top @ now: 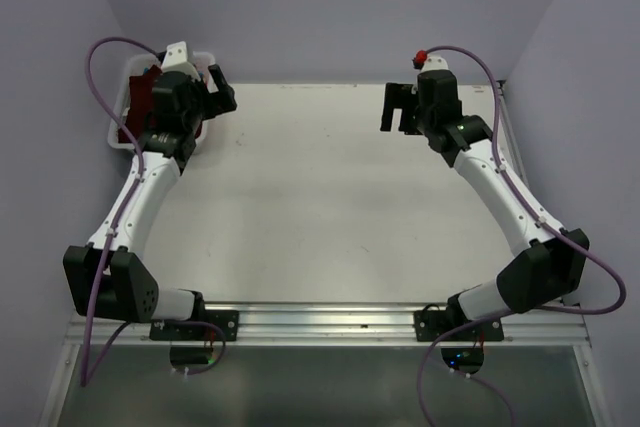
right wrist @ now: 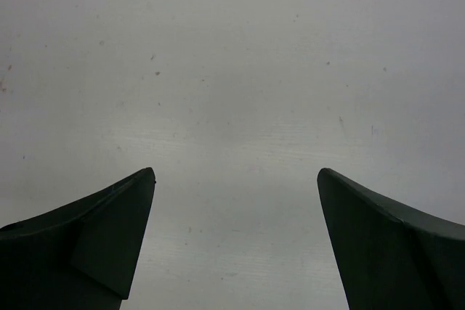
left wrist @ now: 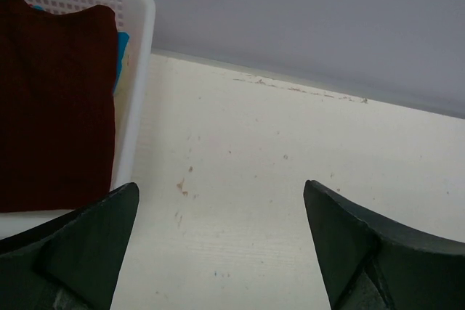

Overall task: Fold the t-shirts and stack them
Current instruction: Grab the tshirt from the pile

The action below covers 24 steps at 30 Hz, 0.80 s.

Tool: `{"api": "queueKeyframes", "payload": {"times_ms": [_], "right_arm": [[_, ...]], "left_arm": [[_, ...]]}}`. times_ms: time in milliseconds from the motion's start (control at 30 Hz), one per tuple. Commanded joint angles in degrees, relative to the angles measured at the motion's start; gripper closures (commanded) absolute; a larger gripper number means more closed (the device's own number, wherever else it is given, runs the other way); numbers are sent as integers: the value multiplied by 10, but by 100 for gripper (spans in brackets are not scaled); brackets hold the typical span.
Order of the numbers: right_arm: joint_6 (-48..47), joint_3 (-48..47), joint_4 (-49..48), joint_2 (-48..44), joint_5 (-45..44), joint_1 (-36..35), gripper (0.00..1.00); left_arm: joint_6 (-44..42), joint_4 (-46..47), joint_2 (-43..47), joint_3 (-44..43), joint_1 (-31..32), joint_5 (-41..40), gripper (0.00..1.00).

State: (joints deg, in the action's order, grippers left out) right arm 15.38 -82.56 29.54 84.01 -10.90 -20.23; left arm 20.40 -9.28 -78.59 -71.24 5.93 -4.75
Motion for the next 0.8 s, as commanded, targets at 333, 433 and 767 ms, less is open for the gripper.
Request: {"api": "queueKeyframes", "payload": {"times_ms": [333,433,767], "right_arm": [[4,45,-33,-61,56,-2,1],[8,59,-38,-75,60,-2,1],[-1,100,-33,-123,27,-2,1]], "left_arm": [[27,-100,-196,-180,-38,-106,4],[33,-151,-290,-270,-46,-122,7],[44,-217,-416,-393,-58,-173,11]]}}
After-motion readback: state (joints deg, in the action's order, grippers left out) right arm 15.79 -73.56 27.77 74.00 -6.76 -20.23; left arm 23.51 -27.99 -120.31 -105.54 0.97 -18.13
